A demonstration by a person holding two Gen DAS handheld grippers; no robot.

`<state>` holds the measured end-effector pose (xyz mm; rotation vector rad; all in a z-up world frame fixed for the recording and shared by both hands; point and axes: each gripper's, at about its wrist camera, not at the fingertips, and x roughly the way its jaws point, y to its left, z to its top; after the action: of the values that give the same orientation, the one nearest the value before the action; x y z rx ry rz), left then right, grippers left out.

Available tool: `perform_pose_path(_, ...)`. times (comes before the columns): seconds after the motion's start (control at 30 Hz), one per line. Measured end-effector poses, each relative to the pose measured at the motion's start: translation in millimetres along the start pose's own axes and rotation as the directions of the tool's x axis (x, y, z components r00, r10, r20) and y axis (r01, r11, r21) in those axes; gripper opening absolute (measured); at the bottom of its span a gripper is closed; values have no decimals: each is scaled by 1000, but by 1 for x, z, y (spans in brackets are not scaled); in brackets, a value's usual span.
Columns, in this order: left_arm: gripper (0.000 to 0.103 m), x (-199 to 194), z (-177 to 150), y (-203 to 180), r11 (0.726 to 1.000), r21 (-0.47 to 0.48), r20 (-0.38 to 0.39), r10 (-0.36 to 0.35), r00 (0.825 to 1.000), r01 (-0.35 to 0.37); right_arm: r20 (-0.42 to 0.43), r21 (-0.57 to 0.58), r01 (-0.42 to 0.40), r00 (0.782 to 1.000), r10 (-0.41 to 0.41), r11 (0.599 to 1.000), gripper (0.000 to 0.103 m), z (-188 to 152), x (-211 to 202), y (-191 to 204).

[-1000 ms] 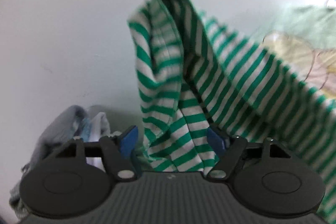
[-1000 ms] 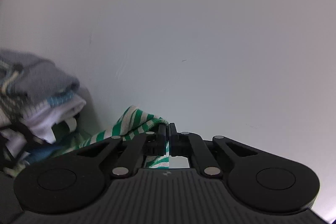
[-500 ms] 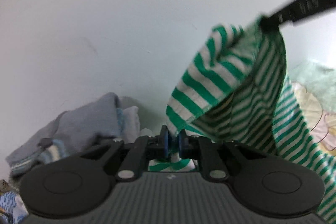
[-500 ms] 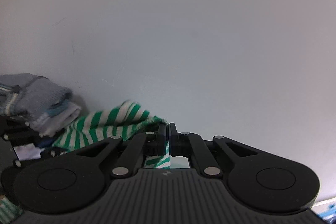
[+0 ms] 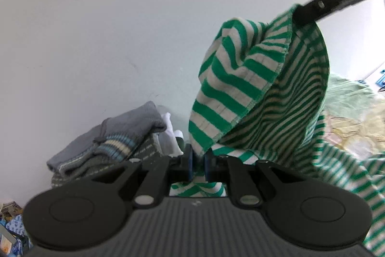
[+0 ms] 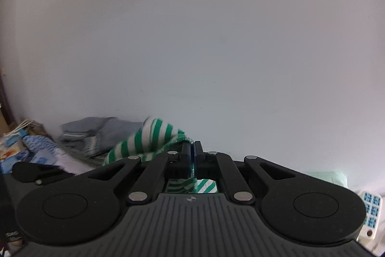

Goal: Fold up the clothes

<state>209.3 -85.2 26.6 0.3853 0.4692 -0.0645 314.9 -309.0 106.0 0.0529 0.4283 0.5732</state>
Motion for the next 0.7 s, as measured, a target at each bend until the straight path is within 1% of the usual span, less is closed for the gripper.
perform_pose_path(0.07,12,-4,6,9,1000,-30,-18,-10,1000,9,18,46,-53,998,52,998,1,-3,-20,4)
perform_pose_path(0.1,12,-9,5,9,1000,-30,-16,-4,1000,4,19,22,-32,999,31,999,1,-6,-28,11)
perform_pose_path(0.17,12,-22,3,10,999,-45,-12,-5,1000,5,19,-75,56,998,-55,996,1,-11,-42,31)
perform_pose_path(0.2,12,-26,2,10,998,-55,-16,-15,1000,14,26,-61,29,999,-27,998,1,-13,-52,33)
perform_pose_path(0.23,12,-27,2,6,999,-42,-15,-6,1000,6,32,42,-84,996,83,996,1,-14,-63,27)
perform_pose_path(0.27,12,-27,1,3,1000,-29,-13,2,1000,-3,33,106,-128,992,125,986,0,-15,-68,25)
perform_pose_path(0.3,12,-28,1,1,1000,-23,-11,7,1000,-7,22,40,-43,999,42,998,1,-17,-69,37)
perform_pose_path(0.33,12,-32,0,3,1000,-31,-8,1,1000,-1,18,-73,83,996,-82,994,1,-19,-70,53)
perform_pose_path(0.37,12,-35,-1,4,999,-37,-4,-3,1000,3,19,-69,81,997,-80,994,1,-20,-77,57)
perform_pose_path(0.4,12,-41,-3,4,999,-34,5,-3,1000,3,16,11,6,1000,-6,1000,1,-19,-86,54)
perform_pose_path(0.43,12,-47,-5,4,1000,-31,15,-3,1000,4,17,99,-73,997,72,992,0,-18,-94,51)
perform_pose_path(0.47,12,-53,-7,4,1000,-28,24,-3,1000,4,16,60,-20,1000,19,998,0,-16,-103,60)
perform_pose_path(0.5,13,-59,-8,4,1000,-26,29,-7,1000,7,36,-63,109,994,-107,992,1,-17,-111,78)
perform_pose_path(0.53,14,-63,-9,5,1000,-24,22,-19,1000,20,63,-121,160,986,-153,980,1,-18,-119,89)
perform_pose_path(0.57,17,-64,-12,4,999,-16,7,-33,999,33,62,-109,144,988,-138,984,1,-18,-126,94)
perform_pose_path(0.63,18,-69,-15,0,999,6,-17,-43,999,43,42,-51,88,995,-86,995,1,-16,-135,99)
perform_pose_path(0.7,23,-75,-19,-1,999,26,-21,-43,999,44,59,-68,121,991,-117,990,1,-17,-146,112)
